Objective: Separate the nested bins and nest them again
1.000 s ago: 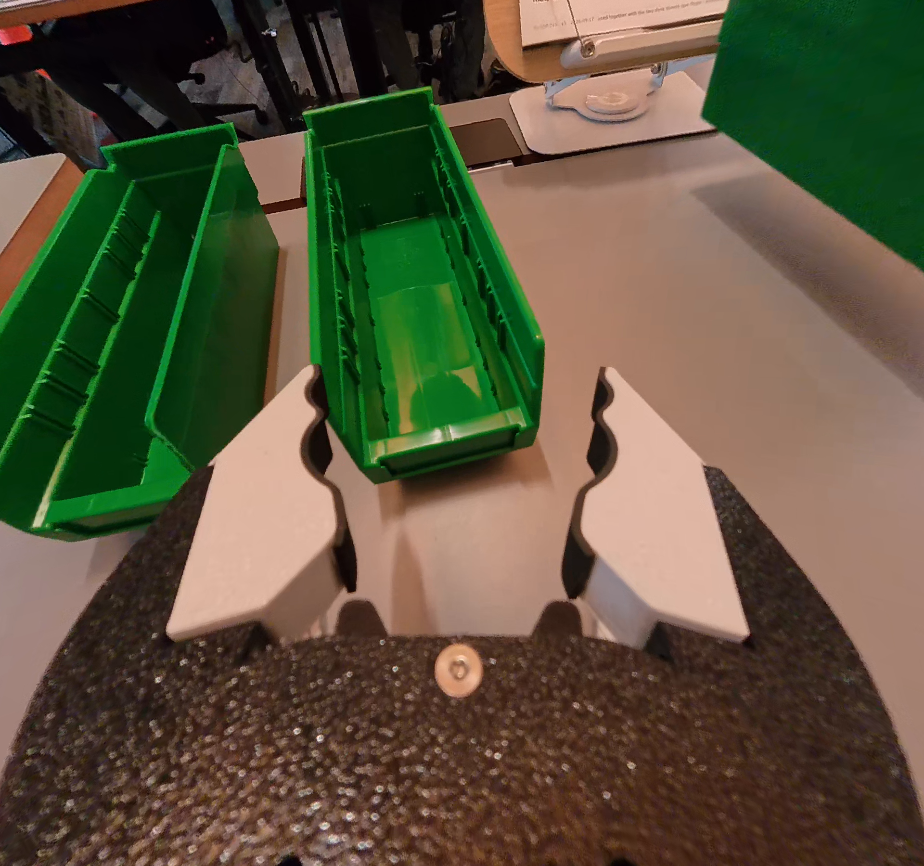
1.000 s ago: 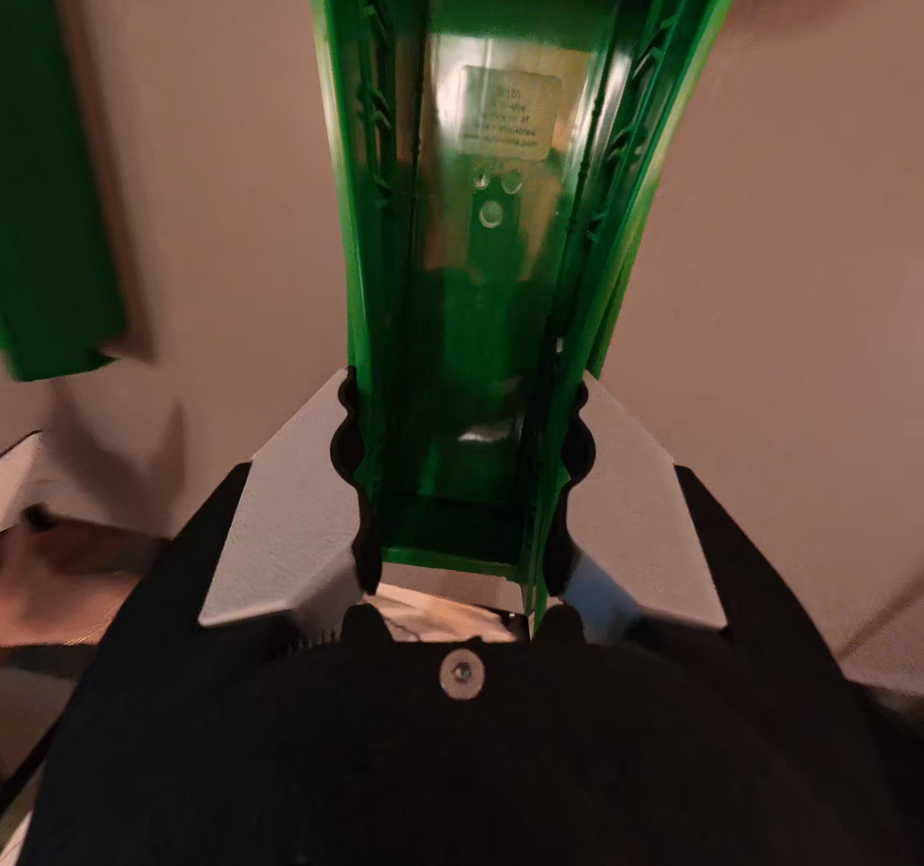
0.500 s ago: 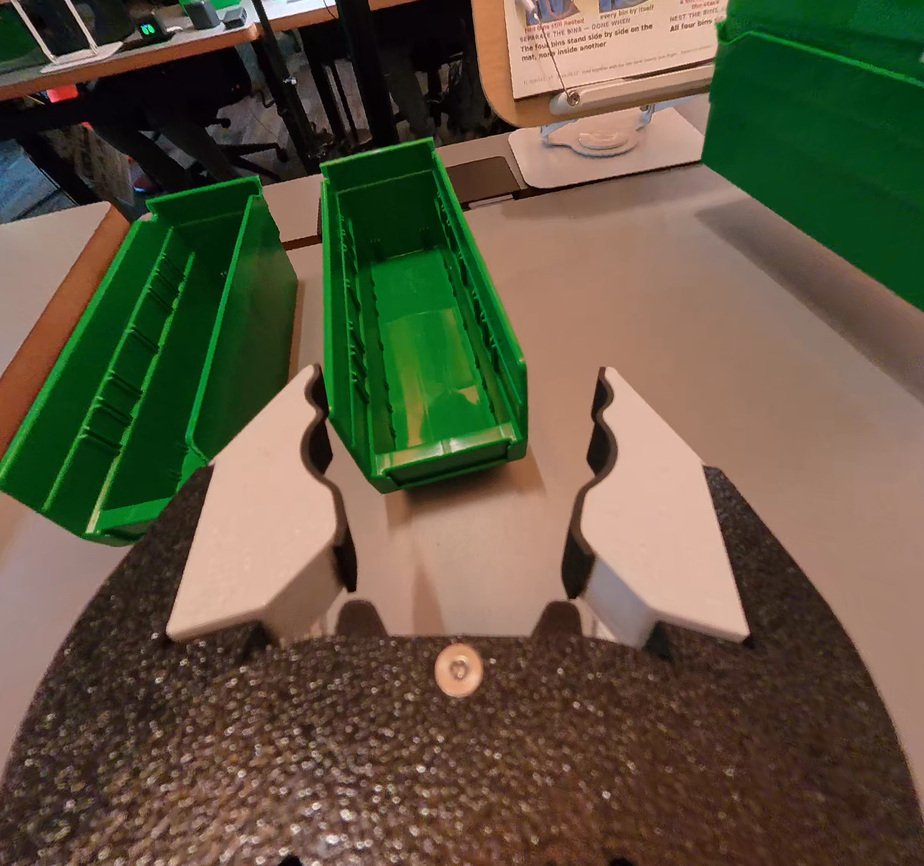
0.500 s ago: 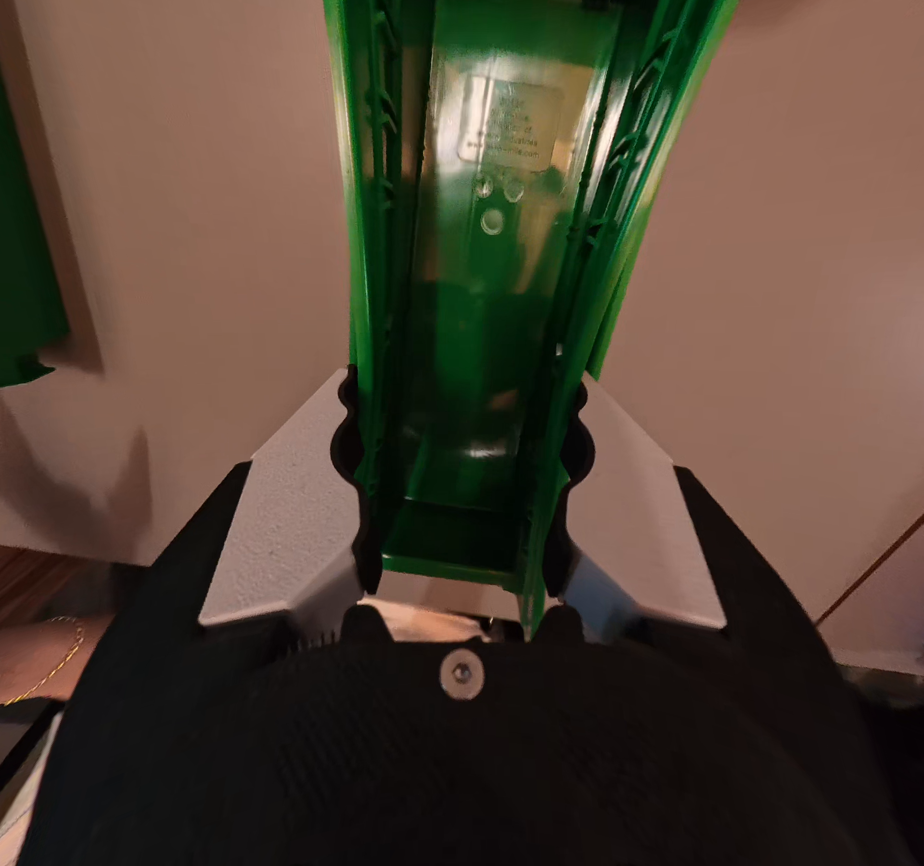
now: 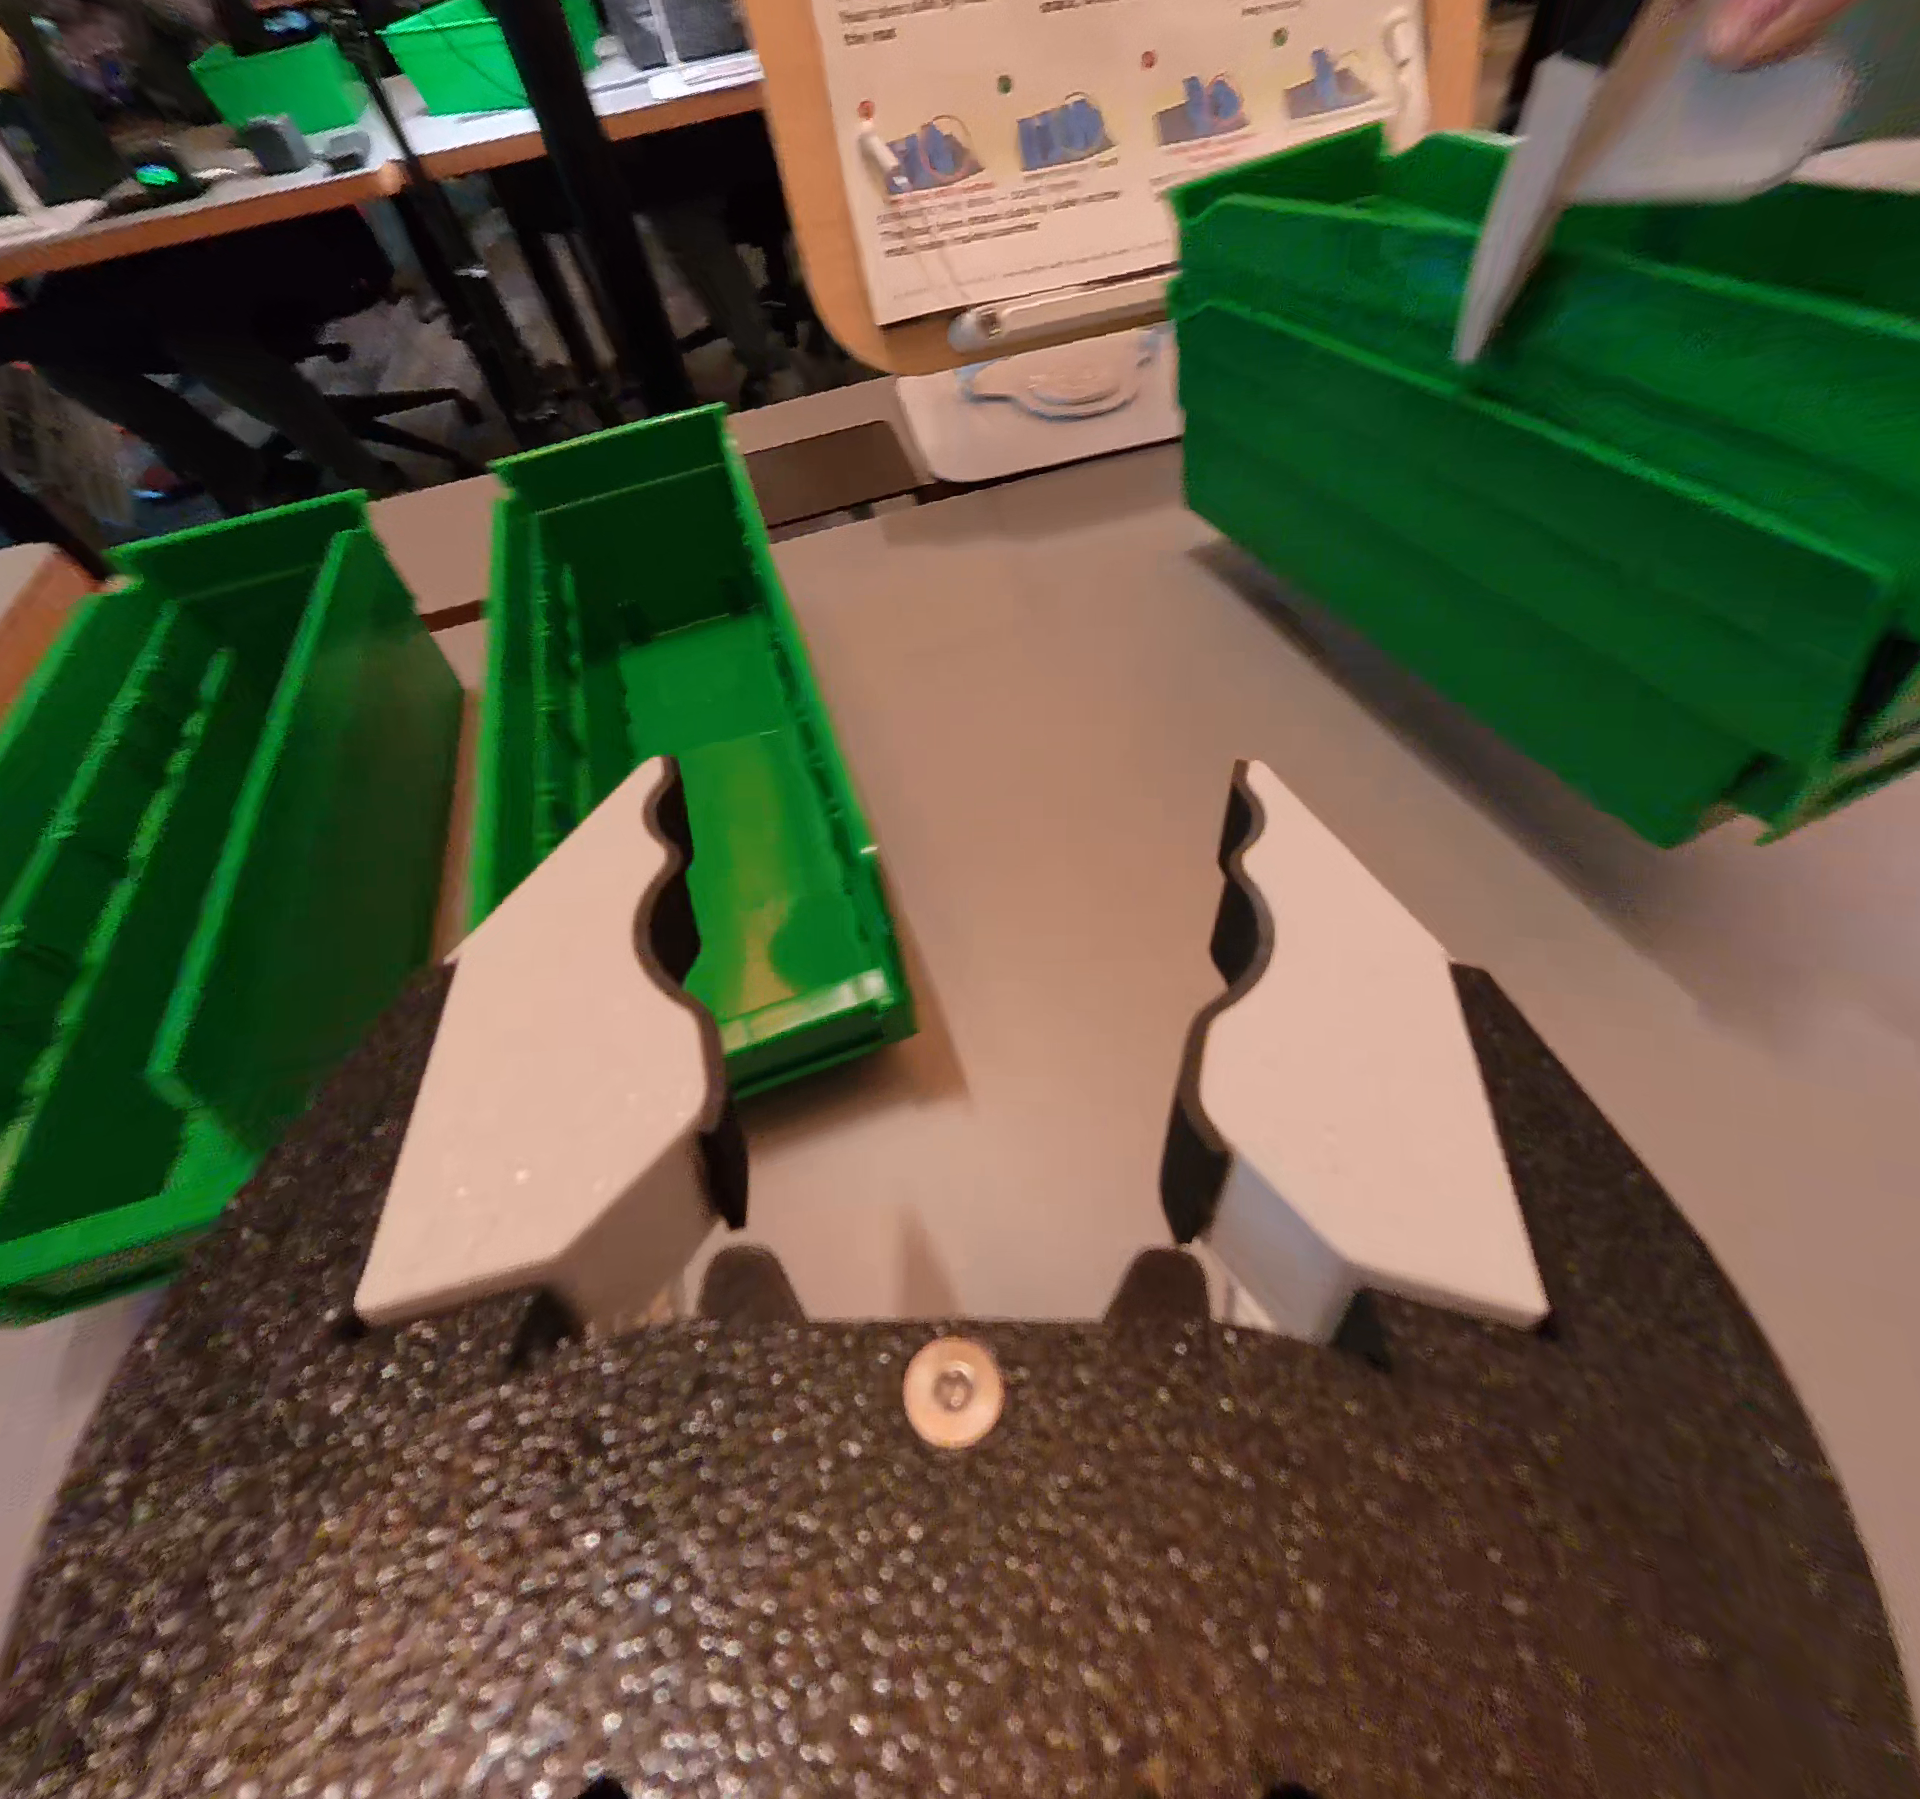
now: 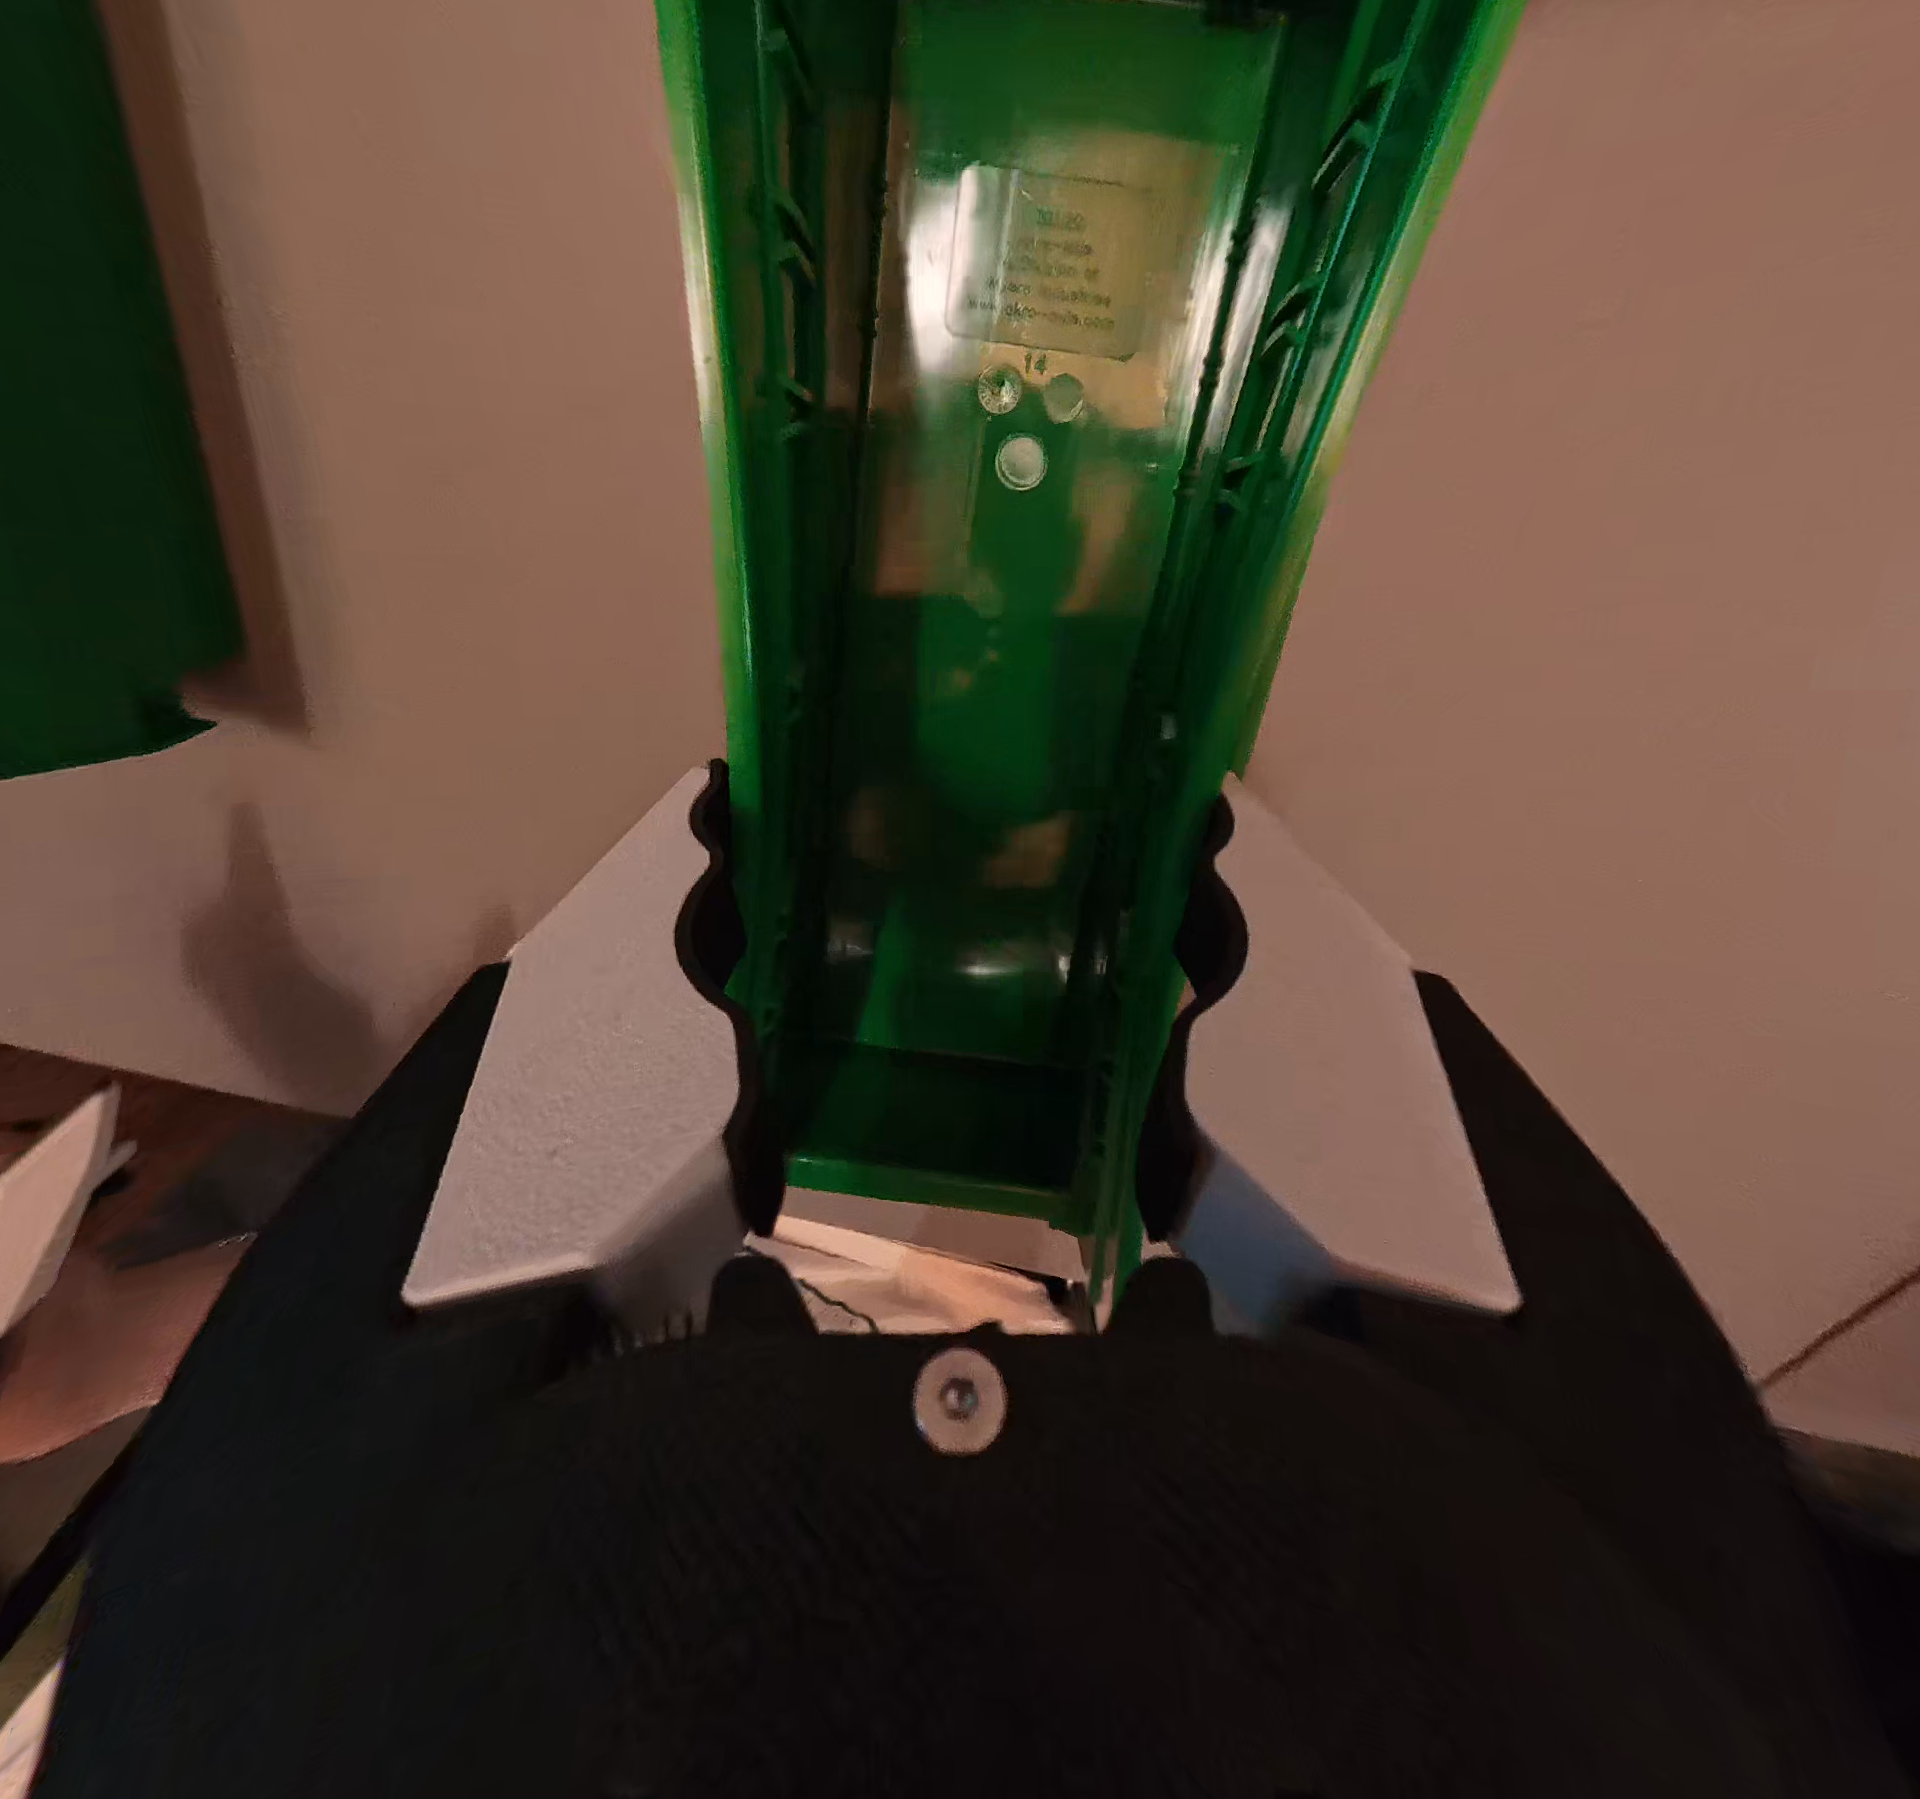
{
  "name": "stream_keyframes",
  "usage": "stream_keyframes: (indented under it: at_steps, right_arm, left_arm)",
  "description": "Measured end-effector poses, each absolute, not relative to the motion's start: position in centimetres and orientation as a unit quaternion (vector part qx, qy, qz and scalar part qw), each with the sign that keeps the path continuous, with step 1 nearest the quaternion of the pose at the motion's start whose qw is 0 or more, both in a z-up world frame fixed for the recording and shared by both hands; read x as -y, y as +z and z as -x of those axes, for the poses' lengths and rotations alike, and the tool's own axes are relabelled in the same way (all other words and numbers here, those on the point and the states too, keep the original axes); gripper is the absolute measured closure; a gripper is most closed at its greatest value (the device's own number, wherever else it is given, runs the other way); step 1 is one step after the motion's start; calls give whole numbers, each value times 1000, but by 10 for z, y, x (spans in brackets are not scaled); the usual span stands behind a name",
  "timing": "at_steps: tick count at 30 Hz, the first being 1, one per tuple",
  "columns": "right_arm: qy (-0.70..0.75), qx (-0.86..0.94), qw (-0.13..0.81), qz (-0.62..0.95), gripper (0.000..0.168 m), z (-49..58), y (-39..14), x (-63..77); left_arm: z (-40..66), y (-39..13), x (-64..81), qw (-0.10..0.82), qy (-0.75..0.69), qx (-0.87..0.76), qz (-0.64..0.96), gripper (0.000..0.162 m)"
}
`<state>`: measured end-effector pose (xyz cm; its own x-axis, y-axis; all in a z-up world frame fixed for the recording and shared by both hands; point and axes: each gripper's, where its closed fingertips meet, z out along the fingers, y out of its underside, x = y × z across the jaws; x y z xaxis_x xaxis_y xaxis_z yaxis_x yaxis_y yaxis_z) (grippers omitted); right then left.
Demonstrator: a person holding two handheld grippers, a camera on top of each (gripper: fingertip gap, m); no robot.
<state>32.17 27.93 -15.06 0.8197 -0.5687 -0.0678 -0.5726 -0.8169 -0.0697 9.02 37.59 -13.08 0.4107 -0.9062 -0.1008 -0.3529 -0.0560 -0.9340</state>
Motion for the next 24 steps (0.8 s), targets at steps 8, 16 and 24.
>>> stream_keyframes:
  at_steps: [8,16,24]
  right_arm:
    - [59,-328,62,941,79,-294,-168,-289]
    - [62,-351,68,932,77,-280,-175,-287]
    - [69,-384,42,920,79,-282,-177,-278]
  left_arm:
    - [-149,-135,-317,427,-434,-456,649,77]
    - [-191,-156,-295,316,-518,-418,676,102]
    - [-214,-175,-277,288,-493,-478,668,149]
